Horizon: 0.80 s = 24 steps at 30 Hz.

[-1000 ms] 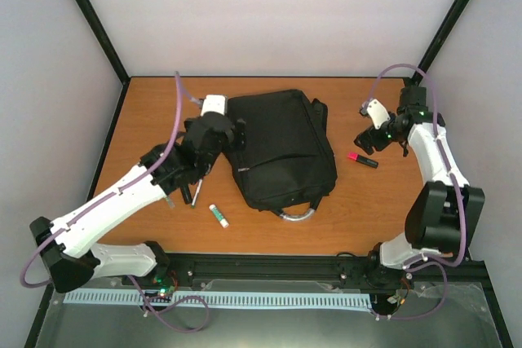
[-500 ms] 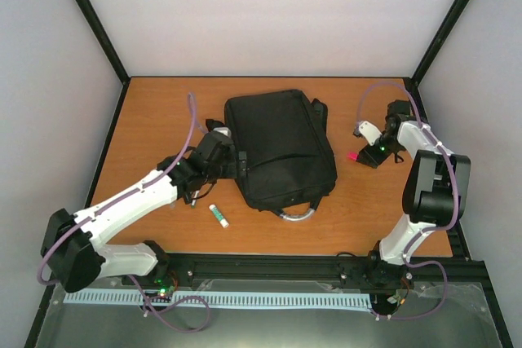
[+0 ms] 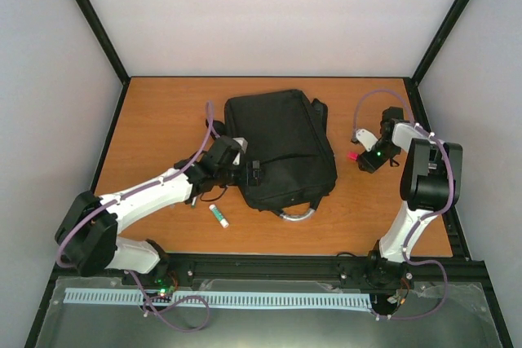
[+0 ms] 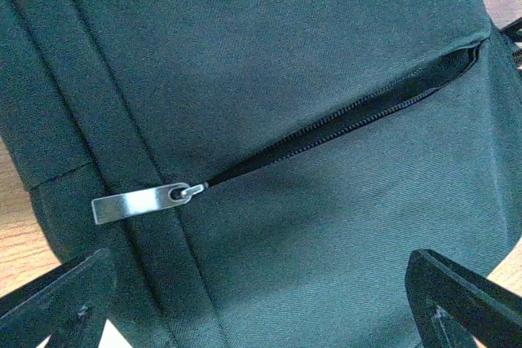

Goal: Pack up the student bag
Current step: Pick up the stationery from the center of the board.

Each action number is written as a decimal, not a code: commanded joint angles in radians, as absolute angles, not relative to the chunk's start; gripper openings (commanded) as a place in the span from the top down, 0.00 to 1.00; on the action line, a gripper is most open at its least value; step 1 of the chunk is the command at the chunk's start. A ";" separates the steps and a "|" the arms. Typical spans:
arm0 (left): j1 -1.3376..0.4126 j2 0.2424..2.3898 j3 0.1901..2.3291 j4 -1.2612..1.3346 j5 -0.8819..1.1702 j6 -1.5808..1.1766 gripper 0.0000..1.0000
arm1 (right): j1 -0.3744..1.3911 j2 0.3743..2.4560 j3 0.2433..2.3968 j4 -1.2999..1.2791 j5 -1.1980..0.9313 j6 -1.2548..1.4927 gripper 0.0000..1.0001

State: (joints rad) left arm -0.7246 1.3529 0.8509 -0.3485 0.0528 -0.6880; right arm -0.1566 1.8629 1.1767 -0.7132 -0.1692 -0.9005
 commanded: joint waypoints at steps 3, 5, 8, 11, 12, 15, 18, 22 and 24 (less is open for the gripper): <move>-0.718 1.379 0.844 -0.266 0.113 -0.673 0.00 | -0.160 1.870 1.149 -0.699 -0.170 -0.884 0.44; -0.718 1.395 0.833 -0.254 0.109 -0.670 0.00 | -0.161 1.861 1.136 -0.701 -0.171 -0.882 0.47; -0.720 1.410 0.804 -0.215 0.123 -0.676 0.00 | -0.161 1.844 1.116 -0.703 -0.172 -0.874 0.53; -0.734 1.428 0.798 -0.186 0.150 -0.675 0.00 | -0.161 1.829 1.101 -0.703 -0.171 -0.858 0.60; -0.742 1.436 0.800 -0.184 0.151 -0.673 0.00 | -0.160 1.824 1.098 -0.703 -0.169 -0.852 0.62; -0.778 1.464 0.807 -0.183 0.131 -0.670 0.00 | -0.161 1.810 1.084 -0.698 -0.171 -0.838 0.70; -0.820 1.496 0.819 -0.178 0.106 -0.668 0.00 | -0.161 1.795 1.084 -0.703 -0.186 -0.818 0.81; -0.882 1.548 0.851 -0.171 0.089 -0.667 0.00 | -0.161 1.738 1.080 -0.718 -0.231 -0.789 0.88; -0.903 1.569 0.865 -0.173 0.072 -0.671 0.00 | -0.161 1.695 1.078 -0.731 -0.260 -0.775 0.89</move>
